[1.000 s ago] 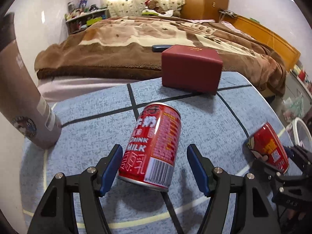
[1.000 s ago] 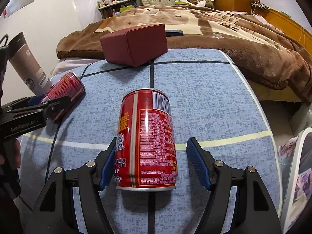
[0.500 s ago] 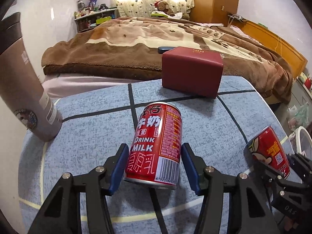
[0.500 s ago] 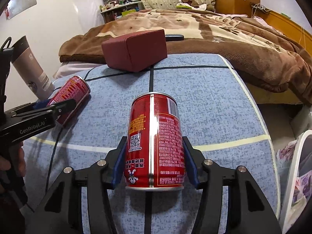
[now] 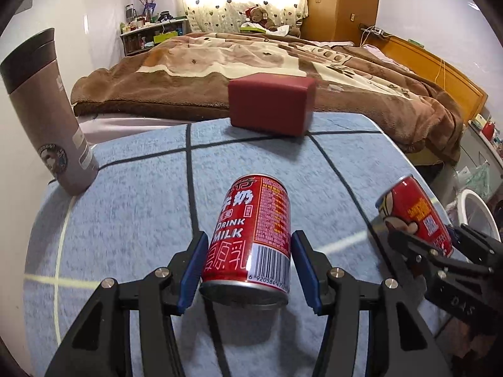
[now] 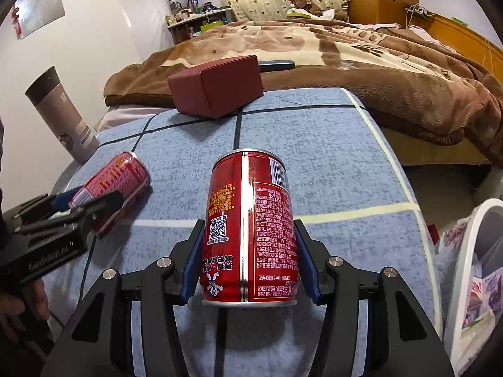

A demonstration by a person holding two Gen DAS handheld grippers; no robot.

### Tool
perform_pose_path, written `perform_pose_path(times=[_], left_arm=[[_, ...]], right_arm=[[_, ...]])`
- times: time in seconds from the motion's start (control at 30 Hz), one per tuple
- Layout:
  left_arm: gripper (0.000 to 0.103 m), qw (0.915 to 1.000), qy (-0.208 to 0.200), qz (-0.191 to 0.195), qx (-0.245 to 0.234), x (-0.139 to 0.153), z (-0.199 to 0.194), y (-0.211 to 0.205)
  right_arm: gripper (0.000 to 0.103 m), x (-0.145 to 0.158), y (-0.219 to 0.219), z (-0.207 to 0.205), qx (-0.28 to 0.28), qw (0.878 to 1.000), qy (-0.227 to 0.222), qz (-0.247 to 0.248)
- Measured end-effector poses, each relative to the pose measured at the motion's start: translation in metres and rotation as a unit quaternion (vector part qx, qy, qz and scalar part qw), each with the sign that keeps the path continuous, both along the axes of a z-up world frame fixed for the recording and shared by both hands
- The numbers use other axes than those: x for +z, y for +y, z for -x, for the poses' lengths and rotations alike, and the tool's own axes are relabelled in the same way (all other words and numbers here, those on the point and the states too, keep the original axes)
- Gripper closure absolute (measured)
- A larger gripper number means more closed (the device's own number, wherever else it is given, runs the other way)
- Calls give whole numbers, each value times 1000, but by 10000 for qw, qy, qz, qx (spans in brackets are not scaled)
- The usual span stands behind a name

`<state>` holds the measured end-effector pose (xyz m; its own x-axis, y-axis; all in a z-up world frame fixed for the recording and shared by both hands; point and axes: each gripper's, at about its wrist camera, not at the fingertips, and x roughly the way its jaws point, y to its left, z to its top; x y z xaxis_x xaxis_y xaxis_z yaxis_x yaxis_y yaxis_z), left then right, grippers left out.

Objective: Collect trash
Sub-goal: 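Carry both red cans over the white bin with both tools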

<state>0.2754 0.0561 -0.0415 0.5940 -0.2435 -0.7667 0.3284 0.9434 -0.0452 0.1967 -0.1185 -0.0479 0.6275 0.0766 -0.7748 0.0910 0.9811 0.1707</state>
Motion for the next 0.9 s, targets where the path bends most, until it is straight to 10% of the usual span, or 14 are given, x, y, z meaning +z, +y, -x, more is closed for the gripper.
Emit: perform_pose_path(times=[0.9], left_arm=[[49, 9994, 316, -2, 108, -15, 36, -33]], right_arm=[[49, 13, -30, 41, -99, 9997, -193, -136]])
